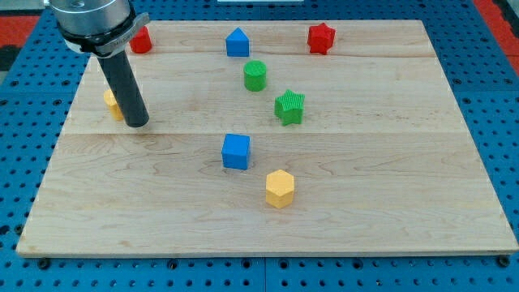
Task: Push the blue cube downwards
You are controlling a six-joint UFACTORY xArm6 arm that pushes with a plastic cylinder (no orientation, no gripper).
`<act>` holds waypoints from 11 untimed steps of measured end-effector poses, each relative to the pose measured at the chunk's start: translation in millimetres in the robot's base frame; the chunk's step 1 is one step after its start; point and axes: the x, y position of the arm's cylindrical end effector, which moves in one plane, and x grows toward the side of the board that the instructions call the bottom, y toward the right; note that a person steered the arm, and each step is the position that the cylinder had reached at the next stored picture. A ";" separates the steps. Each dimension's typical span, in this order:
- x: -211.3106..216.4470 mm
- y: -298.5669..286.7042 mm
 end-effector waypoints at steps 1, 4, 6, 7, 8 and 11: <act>0.0 0.0; -16.1 169.1; 91.9 155.3; 101.3 92.8; 102.8 66.0; 119.5 46.0</act>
